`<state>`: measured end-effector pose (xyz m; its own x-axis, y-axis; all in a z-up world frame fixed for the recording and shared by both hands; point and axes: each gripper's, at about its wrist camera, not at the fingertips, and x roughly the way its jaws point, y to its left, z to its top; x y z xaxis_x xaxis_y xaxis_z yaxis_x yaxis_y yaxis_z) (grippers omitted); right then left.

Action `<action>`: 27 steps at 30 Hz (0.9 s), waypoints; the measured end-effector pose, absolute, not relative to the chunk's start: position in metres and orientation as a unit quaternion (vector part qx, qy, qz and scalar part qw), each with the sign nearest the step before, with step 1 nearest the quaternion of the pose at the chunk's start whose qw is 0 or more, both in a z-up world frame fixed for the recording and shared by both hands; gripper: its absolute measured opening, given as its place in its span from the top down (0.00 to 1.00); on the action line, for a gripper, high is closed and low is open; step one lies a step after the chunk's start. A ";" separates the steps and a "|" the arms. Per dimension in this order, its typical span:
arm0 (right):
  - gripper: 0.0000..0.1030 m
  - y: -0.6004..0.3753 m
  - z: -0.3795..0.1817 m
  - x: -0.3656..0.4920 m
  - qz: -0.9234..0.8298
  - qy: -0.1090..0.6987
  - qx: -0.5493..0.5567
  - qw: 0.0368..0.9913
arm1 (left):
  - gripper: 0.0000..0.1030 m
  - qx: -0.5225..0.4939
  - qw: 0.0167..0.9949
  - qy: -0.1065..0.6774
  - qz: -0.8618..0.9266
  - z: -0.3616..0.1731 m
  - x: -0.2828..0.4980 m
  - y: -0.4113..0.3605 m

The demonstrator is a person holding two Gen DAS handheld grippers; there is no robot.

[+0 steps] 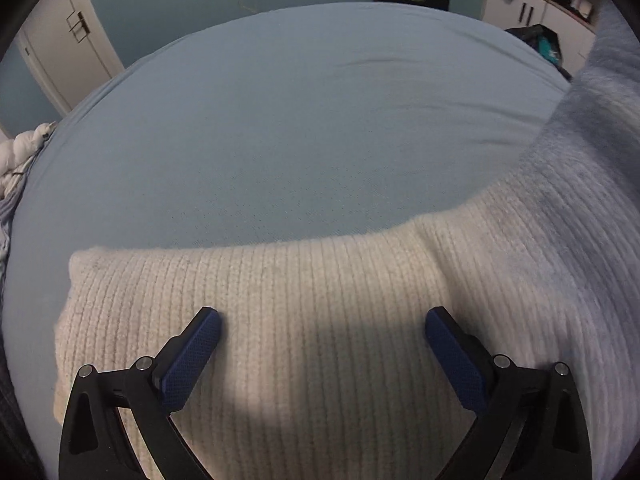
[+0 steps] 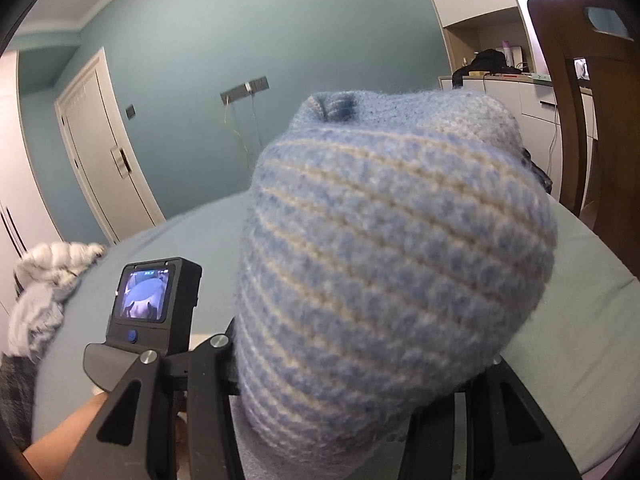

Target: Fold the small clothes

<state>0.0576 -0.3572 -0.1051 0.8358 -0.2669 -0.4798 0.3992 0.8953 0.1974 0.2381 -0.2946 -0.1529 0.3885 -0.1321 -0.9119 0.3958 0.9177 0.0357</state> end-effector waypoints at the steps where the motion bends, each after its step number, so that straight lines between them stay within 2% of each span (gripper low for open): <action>1: 0.60 -0.359 -0.104 0.058 -0.178 0.223 0.146 0.947 | 0.01 0.121 0.823 0.531 -0.163 -0.145 0.234 -0.279; 5: 0.60 -0.354 -0.096 0.062 -0.173 0.218 0.115 0.954 | 0.01 0.101 0.834 0.522 -0.145 -0.107 0.224 -0.220; 8: 0.60 -0.333 -0.087 0.066 -0.170 0.220 0.052 0.959 | 0.00 0.092 0.848 0.508 -0.115 -0.074 0.214 -0.160; 17: 0.60 -0.211 -0.079 0.087 -0.146 0.204 -0.278 0.927 | 0.00 0.038 0.895 0.445 0.002 -0.012 0.177 -0.015; 22: 0.59 -0.125 -0.120 0.101 -0.098 0.185 -0.481 0.852 | 0.00 -0.005 0.906 0.423 0.013 0.004 0.182 0.016; 27: 0.57 -0.056 -0.194 0.094 -0.030 0.149 -0.641 0.752 | 0.00 -0.032 0.909 0.416 0.010 -0.001 0.180 0.017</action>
